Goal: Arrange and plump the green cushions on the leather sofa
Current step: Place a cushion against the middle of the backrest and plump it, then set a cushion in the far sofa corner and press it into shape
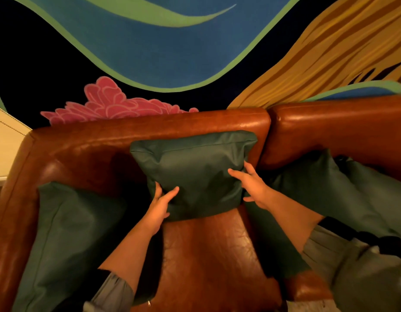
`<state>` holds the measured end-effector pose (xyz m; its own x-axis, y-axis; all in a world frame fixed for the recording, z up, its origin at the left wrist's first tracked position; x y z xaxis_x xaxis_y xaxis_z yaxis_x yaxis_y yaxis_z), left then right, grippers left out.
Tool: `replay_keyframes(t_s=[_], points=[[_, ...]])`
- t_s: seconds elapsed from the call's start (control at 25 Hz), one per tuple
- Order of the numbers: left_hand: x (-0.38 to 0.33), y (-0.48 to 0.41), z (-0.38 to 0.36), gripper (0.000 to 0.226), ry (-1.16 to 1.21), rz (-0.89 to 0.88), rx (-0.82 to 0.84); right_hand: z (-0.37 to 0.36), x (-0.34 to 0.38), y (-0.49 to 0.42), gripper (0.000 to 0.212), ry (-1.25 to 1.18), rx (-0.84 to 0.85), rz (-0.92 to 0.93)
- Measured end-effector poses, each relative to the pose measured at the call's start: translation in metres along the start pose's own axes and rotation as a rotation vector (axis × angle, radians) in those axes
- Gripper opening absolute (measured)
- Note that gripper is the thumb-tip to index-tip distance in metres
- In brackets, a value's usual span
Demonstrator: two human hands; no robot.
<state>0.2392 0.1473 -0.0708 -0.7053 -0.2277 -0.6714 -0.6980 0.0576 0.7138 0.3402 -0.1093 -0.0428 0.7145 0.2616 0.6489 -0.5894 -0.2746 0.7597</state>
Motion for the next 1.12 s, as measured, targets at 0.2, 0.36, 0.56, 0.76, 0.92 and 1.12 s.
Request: replay_keyframes(t_s=[0.2,0.36,0.56,0.76,0.92,1.12], points=[[0.009,0.022,-0.003,0.058,-0.174,0.082,-0.150,0.005,-0.017,0.028,0.083,0.067,-0.003,-0.063],[0.018,0.038,-0.041,0.026,-0.200,0.143,-0.048,0.025,-0.038,0.053,0.052,0.056,-0.011,-0.104],[0.028,0.044,-0.106,0.013,-0.256,0.173,-0.005,0.086,-0.069,0.103,0.040,-0.101,-0.040,-0.109],[0.022,0.039,-0.203,0.011,-0.355,0.164,0.034,0.187,-0.099,0.136,0.030,-0.249,-0.107,-0.082],[0.014,0.013,-0.310,0.014,-0.416,0.137,0.055,0.281,-0.120,0.142,0.017,-0.345,-0.126,-0.057],[0.029,-0.033,-0.469,0.011,-0.518,0.140,0.080,0.435,-0.155,0.140,0.016,-0.374,-0.150,-0.079]])
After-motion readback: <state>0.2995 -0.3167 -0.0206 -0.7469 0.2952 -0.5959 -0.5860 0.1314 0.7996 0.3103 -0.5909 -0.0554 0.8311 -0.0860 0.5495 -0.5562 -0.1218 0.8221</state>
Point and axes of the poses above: each hand's wrist, its own y-axis away from the middle knuckle, its own z-axis out of the back of the hand, x = y × z, the point moved 5 cm from there along -y, towards the middle knuckle, and after that the axes turned 13 degrees about x, right-handed, at the moved point
